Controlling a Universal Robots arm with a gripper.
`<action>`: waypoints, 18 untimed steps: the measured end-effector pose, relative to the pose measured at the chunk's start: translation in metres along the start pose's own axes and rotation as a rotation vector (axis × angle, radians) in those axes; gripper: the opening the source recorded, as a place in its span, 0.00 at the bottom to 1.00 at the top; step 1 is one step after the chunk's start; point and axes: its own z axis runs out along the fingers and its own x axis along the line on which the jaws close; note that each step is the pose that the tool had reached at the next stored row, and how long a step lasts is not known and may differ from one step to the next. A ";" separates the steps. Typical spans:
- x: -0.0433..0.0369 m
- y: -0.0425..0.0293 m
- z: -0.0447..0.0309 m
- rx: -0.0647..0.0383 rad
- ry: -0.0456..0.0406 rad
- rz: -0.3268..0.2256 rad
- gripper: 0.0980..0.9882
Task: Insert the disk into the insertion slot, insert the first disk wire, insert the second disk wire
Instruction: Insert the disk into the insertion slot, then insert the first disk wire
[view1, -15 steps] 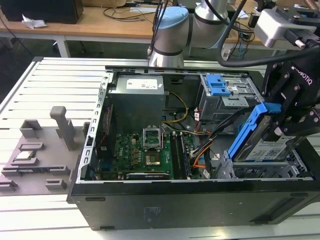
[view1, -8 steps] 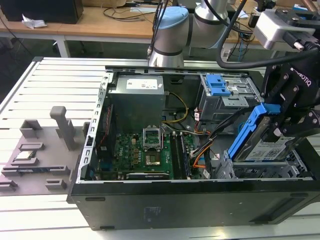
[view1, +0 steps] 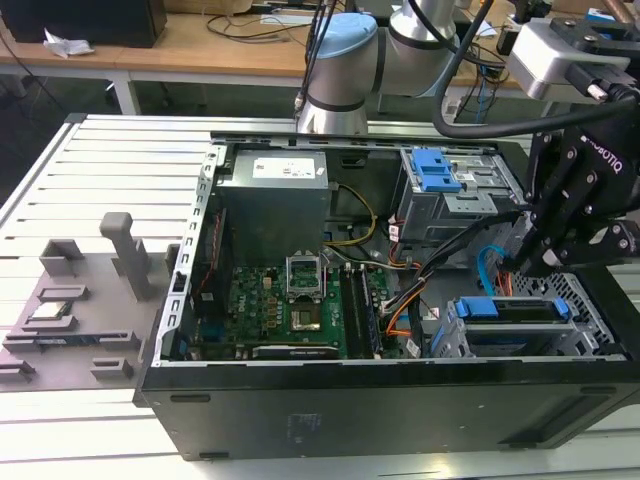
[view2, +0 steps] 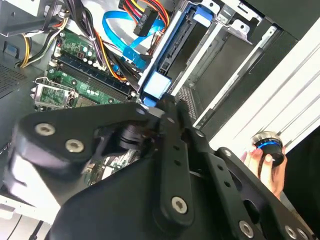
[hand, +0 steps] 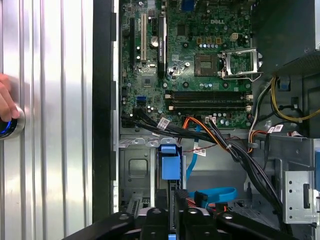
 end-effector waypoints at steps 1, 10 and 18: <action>0.0000 0.0000 0.0001 0.000 0.0000 0.000 0.08; 0.0000 0.0000 0.0004 0.000 0.0000 0.000 0.01; -0.0016 -0.0112 0.0094 0.000 0.0003 0.000 0.01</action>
